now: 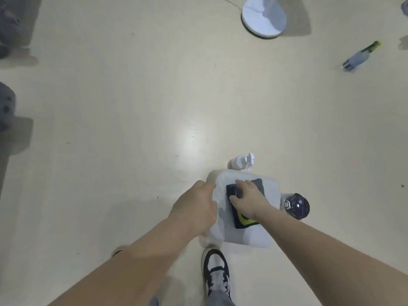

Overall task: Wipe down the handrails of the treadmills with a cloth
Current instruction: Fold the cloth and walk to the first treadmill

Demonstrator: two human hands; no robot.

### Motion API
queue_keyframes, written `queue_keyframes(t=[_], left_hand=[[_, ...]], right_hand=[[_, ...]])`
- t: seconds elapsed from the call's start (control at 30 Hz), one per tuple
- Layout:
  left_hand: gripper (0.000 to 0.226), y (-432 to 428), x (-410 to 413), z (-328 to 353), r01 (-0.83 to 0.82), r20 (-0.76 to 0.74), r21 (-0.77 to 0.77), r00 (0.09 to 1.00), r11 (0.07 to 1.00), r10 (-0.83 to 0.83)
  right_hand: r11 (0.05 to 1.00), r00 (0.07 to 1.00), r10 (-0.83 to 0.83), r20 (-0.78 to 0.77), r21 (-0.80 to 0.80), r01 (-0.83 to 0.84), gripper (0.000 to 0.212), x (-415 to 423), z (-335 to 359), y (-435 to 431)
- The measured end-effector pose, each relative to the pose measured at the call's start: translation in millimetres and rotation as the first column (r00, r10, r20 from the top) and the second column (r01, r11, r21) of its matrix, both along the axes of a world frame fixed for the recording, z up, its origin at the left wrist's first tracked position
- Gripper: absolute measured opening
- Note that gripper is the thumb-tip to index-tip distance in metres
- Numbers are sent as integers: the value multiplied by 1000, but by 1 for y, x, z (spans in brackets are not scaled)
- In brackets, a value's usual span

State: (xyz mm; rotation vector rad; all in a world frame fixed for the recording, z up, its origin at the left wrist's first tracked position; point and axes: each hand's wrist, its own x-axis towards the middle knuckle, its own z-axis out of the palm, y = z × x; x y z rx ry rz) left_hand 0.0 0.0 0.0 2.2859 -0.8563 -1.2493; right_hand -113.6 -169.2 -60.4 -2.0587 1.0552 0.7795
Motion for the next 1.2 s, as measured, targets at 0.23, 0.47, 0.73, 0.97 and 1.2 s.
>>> queue_keyframes(t=[0.23,0.47,0.73,0.97,1.2], left_hand=[[53,-7,-21,-65,41,-48,58,998,998,-38],[49,-2,-23,-41,-38,-54,19,998,999,39],[42,6,2,147,-234,65,-228,965,945,254],[45,68,7,388,-444,147,-489,807,751,573],[46,177,-74,565,-655,92,-671,391,347,916]], right_hand=[[949,949,260,-180,-136,-285,72,-7,-77,-18],[978,999,44,-27,-201,-48,8,-6,-59,-19],[728,739,-622,258,537,426,24,84,177,19],[675,732,-551,401,729,109,27,115,460,85],[710,813,-253,525,671,-213,28,79,641,214]])
